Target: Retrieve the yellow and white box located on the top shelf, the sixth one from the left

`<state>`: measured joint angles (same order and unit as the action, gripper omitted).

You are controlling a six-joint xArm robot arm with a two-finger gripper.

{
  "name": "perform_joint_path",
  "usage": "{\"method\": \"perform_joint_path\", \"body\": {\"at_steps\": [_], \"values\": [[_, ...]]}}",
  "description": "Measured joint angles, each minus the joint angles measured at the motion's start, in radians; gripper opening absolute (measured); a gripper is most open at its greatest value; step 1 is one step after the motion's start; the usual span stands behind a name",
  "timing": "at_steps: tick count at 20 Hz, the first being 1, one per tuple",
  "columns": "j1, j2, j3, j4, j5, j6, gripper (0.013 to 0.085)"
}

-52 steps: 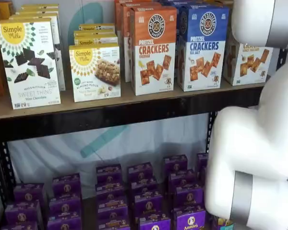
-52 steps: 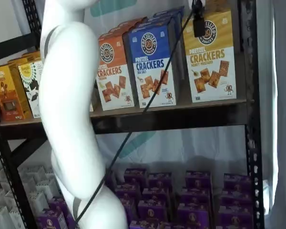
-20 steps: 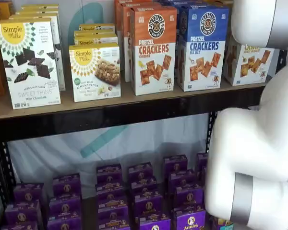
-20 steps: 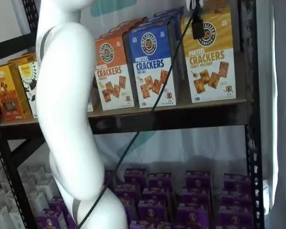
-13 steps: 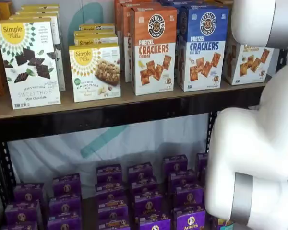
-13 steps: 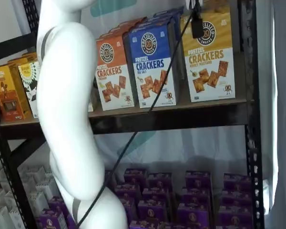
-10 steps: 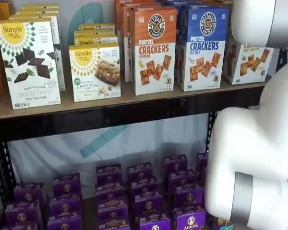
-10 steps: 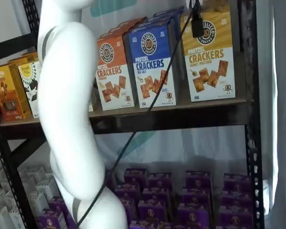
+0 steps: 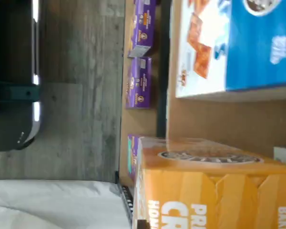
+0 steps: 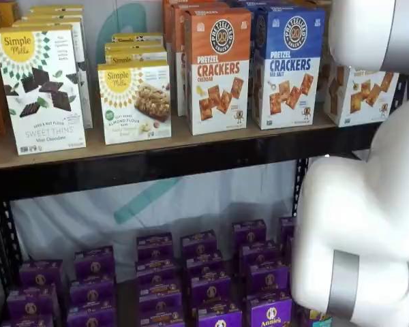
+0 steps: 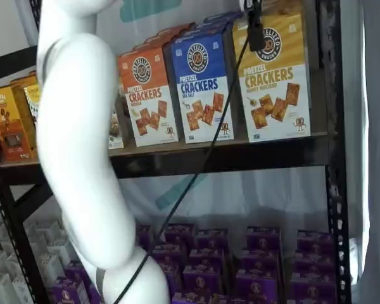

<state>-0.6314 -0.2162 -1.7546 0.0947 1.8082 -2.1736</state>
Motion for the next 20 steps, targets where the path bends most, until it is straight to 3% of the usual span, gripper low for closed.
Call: {"method": "perform_joint_path", "body": {"at_steps": [12, 20], "values": [[-0.037, -0.186, 0.134, -0.019, 0.107, -0.036, 0.057], [-0.051, -0.252, 0.191, -0.023, 0.149, -0.049, 0.057]]}}
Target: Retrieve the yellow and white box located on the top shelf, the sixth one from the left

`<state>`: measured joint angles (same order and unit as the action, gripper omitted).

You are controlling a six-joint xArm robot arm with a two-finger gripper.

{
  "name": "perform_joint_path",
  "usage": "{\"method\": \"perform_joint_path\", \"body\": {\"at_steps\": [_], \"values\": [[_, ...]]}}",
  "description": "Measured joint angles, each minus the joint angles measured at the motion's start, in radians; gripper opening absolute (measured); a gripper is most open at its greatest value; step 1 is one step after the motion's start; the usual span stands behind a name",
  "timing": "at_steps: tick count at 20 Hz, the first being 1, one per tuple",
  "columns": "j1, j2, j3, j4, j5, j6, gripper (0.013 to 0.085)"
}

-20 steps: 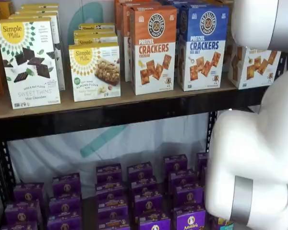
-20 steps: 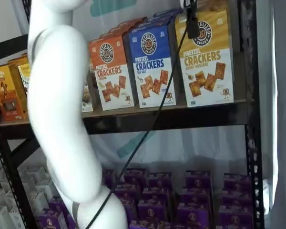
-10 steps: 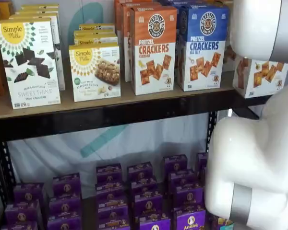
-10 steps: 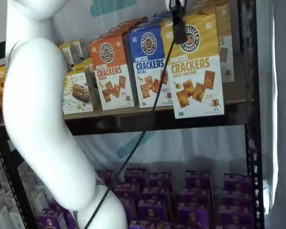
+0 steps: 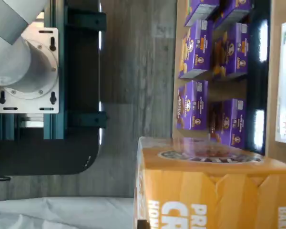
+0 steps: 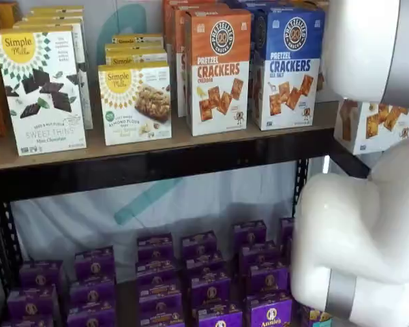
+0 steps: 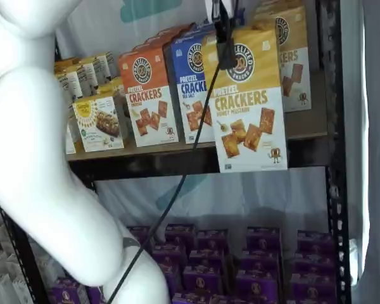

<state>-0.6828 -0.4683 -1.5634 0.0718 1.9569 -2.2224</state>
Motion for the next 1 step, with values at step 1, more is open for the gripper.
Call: {"method": "perform_joint_path", "body": {"at_steps": [1], "values": [[0.0, -0.006, 0.006, -0.001, 0.002, -0.001, 0.057]]}}
